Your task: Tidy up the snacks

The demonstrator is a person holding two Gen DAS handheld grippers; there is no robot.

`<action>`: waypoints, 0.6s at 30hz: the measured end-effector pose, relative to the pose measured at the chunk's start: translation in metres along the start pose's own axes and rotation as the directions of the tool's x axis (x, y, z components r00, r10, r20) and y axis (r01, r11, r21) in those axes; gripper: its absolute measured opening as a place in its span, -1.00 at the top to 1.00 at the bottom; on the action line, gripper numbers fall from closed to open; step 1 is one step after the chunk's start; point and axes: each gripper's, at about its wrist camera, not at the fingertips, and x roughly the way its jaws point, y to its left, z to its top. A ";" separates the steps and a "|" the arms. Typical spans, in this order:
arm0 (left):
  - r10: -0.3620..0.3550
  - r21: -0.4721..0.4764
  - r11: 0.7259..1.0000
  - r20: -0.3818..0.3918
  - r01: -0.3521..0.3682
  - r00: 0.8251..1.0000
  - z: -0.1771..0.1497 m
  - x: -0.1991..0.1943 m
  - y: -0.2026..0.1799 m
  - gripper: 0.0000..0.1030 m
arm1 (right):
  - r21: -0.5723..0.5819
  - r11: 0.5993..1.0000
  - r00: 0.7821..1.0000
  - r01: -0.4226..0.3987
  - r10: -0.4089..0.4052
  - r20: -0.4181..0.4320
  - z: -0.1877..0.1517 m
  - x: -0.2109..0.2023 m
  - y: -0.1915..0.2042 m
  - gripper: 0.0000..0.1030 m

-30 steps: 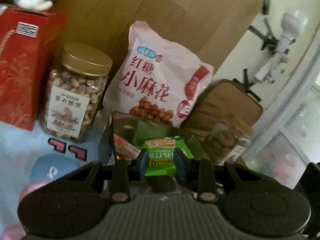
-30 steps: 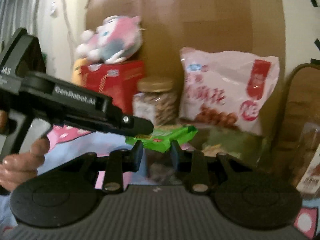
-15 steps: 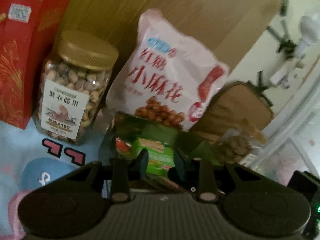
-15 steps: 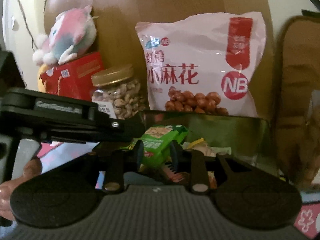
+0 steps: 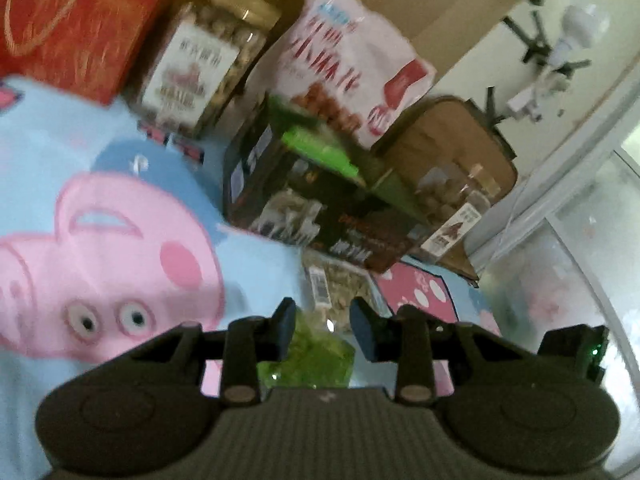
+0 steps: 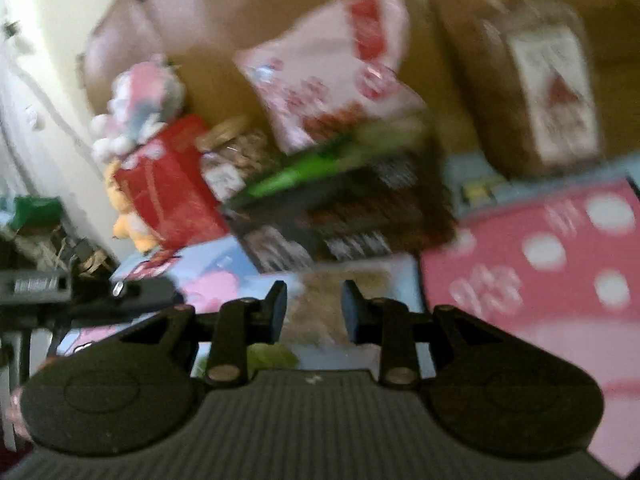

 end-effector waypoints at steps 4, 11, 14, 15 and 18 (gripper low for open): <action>0.016 -0.004 1.000 -0.031 -0.016 0.999 0.008 0.024 -0.002 0.40 | 0.092 0.996 1.000 0.008 -0.010 0.023 0.000 -0.003 -0.017 0.35; 0.034 -0.001 0.999 -0.083 -0.035 0.996 0.015 0.069 -0.005 0.25 | 0.110 0.994 1.000 0.003 0.000 -0.021 -0.004 0.007 -0.024 0.39; 0.023 -0.008 1.000 -0.089 -0.024 0.996 0.016 0.076 -0.011 0.16 | 0.080 0.997 1.000 0.009 -0.007 -0.029 -0.005 0.011 -0.021 0.45; 0.004 -0.015 1.000 -0.106 -0.005 0.994 0.016 0.078 -0.013 0.17 | 0.070 0.997 1.000 0.010 -0.008 -0.028 -0.005 0.012 -0.019 0.45; -0.025 -0.012 1.000 -0.108 0.024 0.994 0.012 0.078 -0.024 0.16 | 0.075 0.997 1.000 -0.002 0.005 -0.030 -0.005 0.011 -0.021 0.45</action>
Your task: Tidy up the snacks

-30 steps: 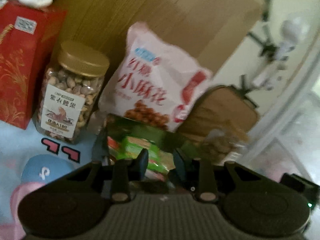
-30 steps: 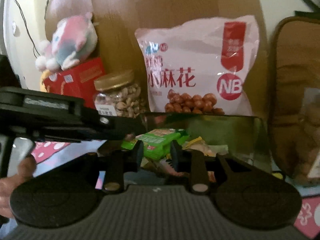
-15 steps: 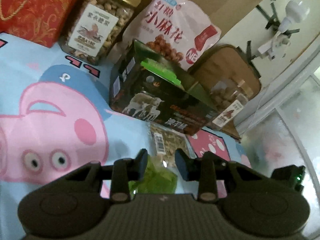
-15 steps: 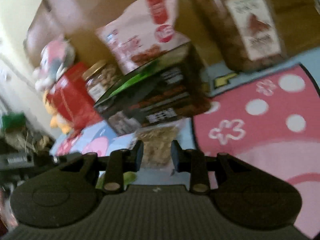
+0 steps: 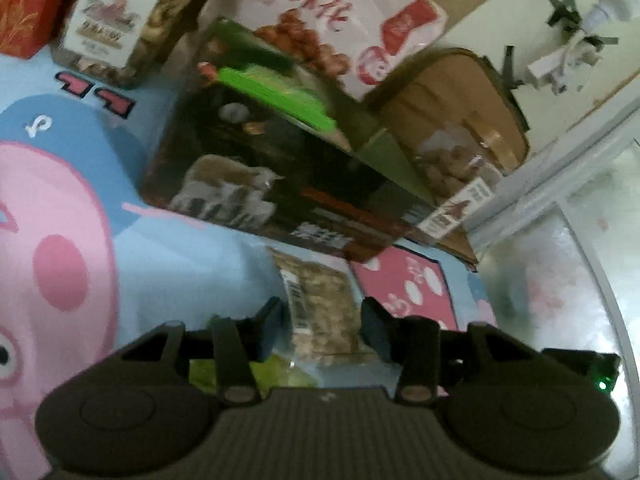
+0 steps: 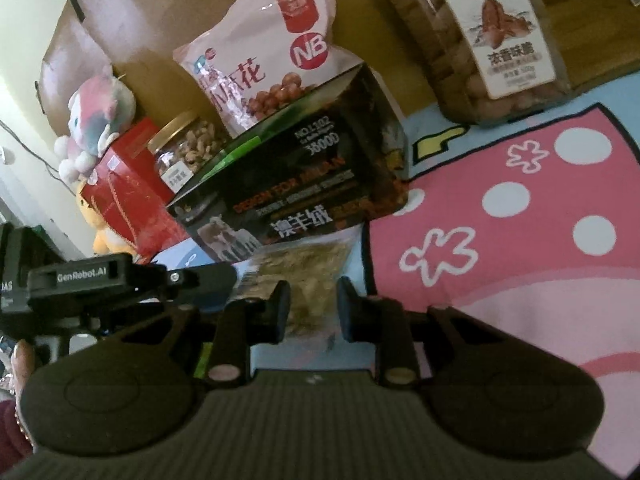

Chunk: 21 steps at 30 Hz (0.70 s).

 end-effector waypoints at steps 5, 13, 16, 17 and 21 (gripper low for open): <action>-0.082 -0.016 0.997 0.011 0.082 0.997 -0.001 -0.005 -0.007 0.18 | 0.018 1.000 1.000 -0.020 0.020 -0.005 0.002 0.000 -0.003 0.46; 0.001 -0.035 0.999 -0.016 -0.002 1.000 -0.009 0.001 0.004 0.70 | -0.036 0.999 1.000 0.000 -0.001 -0.013 -0.002 0.001 0.004 0.69; -0.038 -0.006 0.999 0.007 0.038 0.999 -0.016 -0.016 0.001 0.73 | -0.081 0.996 0.999 -0.024 0.022 -0.023 -0.005 0.001 0.009 0.75; -0.048 0.005 0.999 0.018 0.048 0.999 -0.019 -0.023 -0.001 0.73 | -0.099 0.994 0.999 -0.035 0.034 -0.015 -0.006 -0.001 0.012 0.76; -0.058 0.031 0.998 0.055 0.057 0.997 -0.020 -0.048 -0.009 0.73 | -0.099 0.989 0.994 -0.111 0.111 -0.001 -0.011 -0.008 0.017 0.77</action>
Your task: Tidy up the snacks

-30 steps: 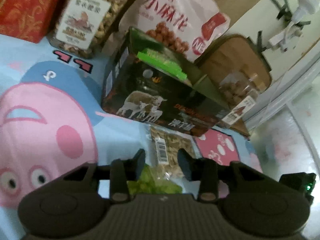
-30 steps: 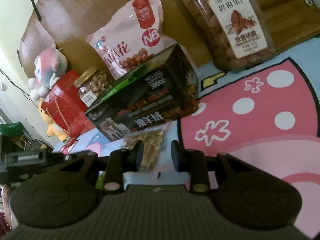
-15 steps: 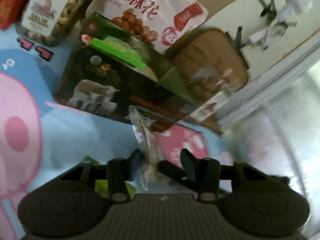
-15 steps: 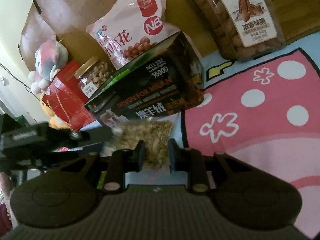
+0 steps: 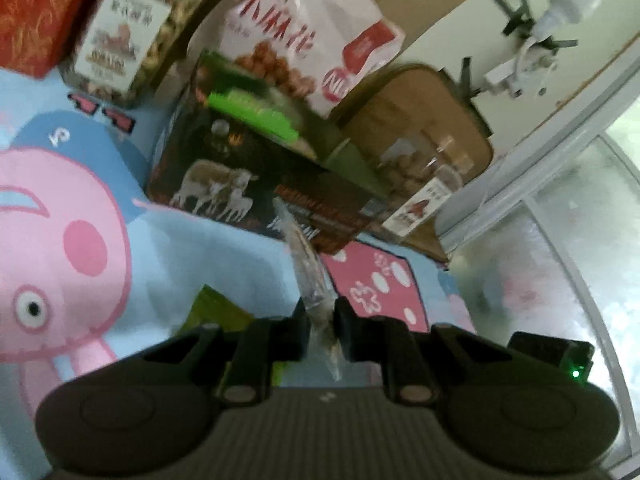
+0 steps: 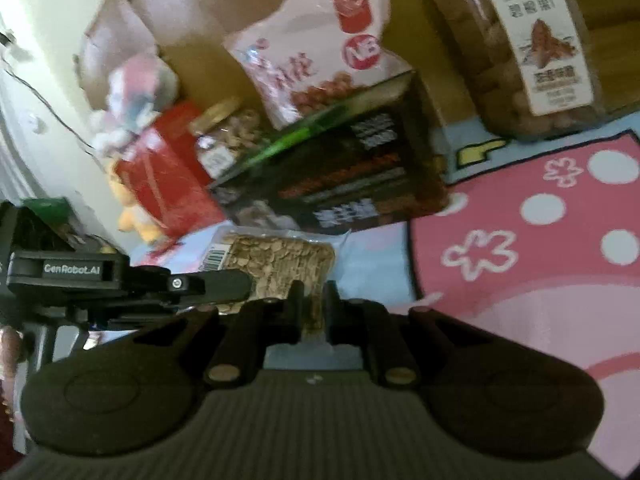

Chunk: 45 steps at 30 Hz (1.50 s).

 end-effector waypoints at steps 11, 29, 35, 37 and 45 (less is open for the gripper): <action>-0.028 0.183 0.983 0.076 0.014 0.997 0.069 0.010 -0.056 0.73 | -0.125 0.992 0.984 0.030 -0.007 0.178 0.059 -0.019 0.028 0.79; 0.233 0.251 0.939 0.031 -0.233 0.972 0.116 0.112 -0.040 0.46 | -0.345 0.878 0.929 0.331 -0.239 0.281 0.091 0.045 0.002 0.77; 0.144 0.250 0.955 0.080 -0.160 0.986 0.109 0.070 -0.056 0.36 | -0.296 0.901 0.917 0.317 -0.212 0.337 0.092 0.028 0.003 0.76; 0.120 0.247 0.959 0.100 -0.142 0.988 0.104 0.051 -0.060 0.36 | -0.279 0.911 0.915 0.305 -0.199 0.351 0.089 0.019 0.007 0.75; 0.097 0.255 0.959 0.104 -0.121 0.990 0.026 -0.020 -0.048 0.36 | -0.283 0.945 0.957 0.163 -0.082 0.278 0.049 -0.014 0.038 0.74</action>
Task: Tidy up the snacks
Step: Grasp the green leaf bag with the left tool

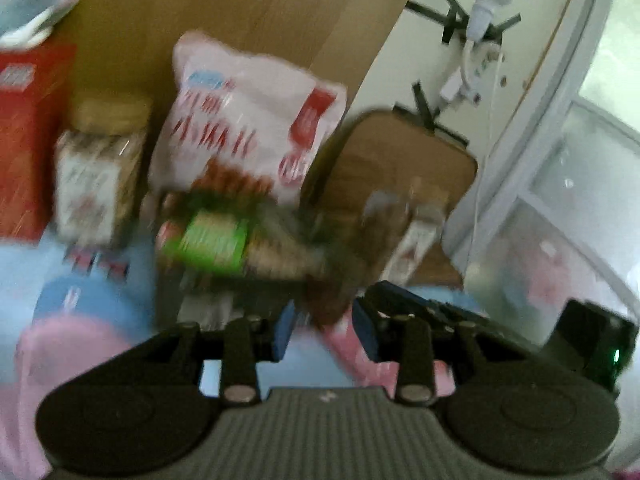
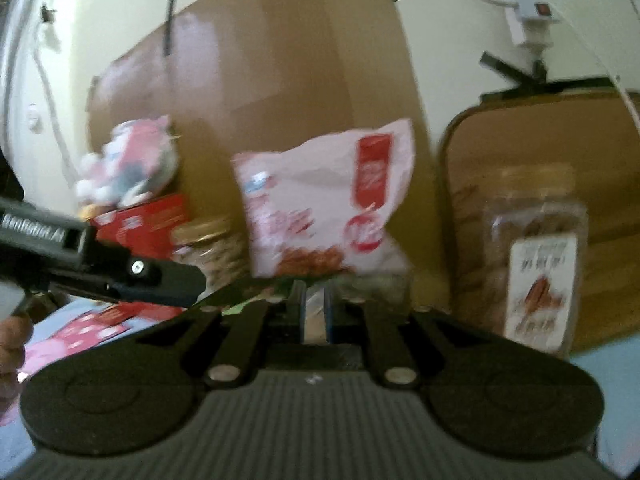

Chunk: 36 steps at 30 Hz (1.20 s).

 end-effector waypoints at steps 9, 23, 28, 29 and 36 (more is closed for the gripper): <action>0.008 -0.238 0.970 -0.123 -0.038 0.992 -0.073 -0.027 0.047 0.36 | 0.131 0.985 0.944 -0.114 0.149 -0.296 -0.063 0.001 0.026 0.73; -0.046 -0.495 0.869 -0.074 0.003 0.996 -0.094 -0.035 0.094 0.27 | 0.293 0.940 0.872 -0.175 0.286 -0.397 -0.064 0.006 0.026 0.54; -0.071 -0.514 0.858 -0.067 0.027 0.995 -0.094 -0.034 0.101 0.20 | 0.396 0.896 0.853 -0.202 0.360 -0.378 -0.063 0.000 0.020 0.53; -0.076 -0.509 0.860 -0.066 0.032 0.995 -0.093 -0.033 0.100 0.17 | 0.385 0.905 0.865 -0.184 0.335 -0.374 -0.060 0.000 0.019 0.52; -0.044 -0.469 0.883 -0.074 0.004 0.996 -0.084 -0.019 0.094 0.33 | 0.393 0.906 0.867 -0.156 0.317 -0.386 -0.068 0.015 0.014 0.53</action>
